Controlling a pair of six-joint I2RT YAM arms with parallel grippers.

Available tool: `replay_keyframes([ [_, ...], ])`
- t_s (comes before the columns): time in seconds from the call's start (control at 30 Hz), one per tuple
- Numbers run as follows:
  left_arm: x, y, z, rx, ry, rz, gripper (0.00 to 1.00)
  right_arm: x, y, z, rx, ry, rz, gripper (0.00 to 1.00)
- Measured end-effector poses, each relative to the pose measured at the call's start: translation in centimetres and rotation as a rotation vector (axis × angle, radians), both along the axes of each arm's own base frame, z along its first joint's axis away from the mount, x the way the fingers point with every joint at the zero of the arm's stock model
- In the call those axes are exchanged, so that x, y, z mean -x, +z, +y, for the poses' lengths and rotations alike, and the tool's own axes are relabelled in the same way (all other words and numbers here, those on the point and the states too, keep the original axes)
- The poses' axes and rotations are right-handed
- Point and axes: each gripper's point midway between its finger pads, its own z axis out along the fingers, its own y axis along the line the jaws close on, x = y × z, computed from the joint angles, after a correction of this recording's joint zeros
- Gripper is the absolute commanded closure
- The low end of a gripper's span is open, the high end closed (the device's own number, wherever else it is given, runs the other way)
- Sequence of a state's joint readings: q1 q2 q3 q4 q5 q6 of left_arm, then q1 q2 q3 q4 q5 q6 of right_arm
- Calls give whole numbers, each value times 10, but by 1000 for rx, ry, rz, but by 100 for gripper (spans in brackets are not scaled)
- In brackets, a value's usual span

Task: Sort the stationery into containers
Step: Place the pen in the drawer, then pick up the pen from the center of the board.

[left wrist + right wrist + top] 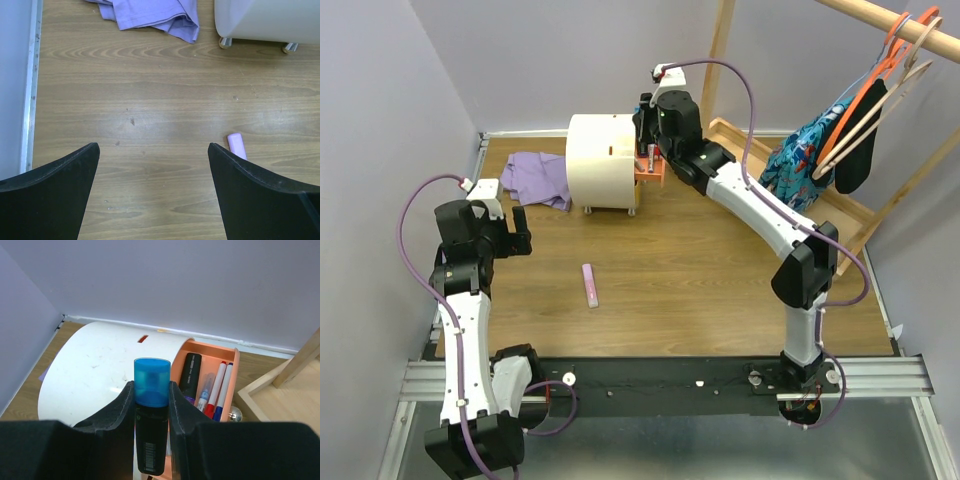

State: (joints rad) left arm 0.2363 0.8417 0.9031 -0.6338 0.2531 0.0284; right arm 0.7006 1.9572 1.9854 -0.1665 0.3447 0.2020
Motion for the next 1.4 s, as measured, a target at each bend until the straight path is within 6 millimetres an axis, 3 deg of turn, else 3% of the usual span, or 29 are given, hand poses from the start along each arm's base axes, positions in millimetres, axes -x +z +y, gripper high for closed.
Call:
replay_keyframes([
  [0.07,0,0,1,2,3,-1,1,-4,-8,3,1,-2,11,97],
  [0.2,0,0,1,7,8,0,1,-11,-24,6,18,-8,32,67],
  [0.3,0,0,2,9,11,-1,1,-16,-30,5,25,-15,38,55],
  [0.5,0,0,1,15,11,-1,1,-17,-26,2,10,-27,36,43],
  [0.67,0,1,2,20,15,-5,1,-12,-16,-2,-1,-22,27,43],
  [0.77,0,1,3,21,17,-5,1,6,-6,13,-8,126,25,45],
  [0.87,0,1,3,20,17,-4,1,48,-4,38,7,375,39,43],
  [1.0,0,7,6,3,24,-14,1,111,-36,65,46,534,129,39],
  [1.07,-1,11,10,-9,42,-20,1,164,-79,93,84,628,235,39],
  [1.17,0,13,20,-34,96,-20,1,218,-136,116,151,706,388,39],
  [1.27,3,12,36,-56,187,-10,1,243,-181,132,211,715,506,39],
  [1.4,8,12,58,-85,325,-1,1,230,-231,139,259,579,629,41],
])
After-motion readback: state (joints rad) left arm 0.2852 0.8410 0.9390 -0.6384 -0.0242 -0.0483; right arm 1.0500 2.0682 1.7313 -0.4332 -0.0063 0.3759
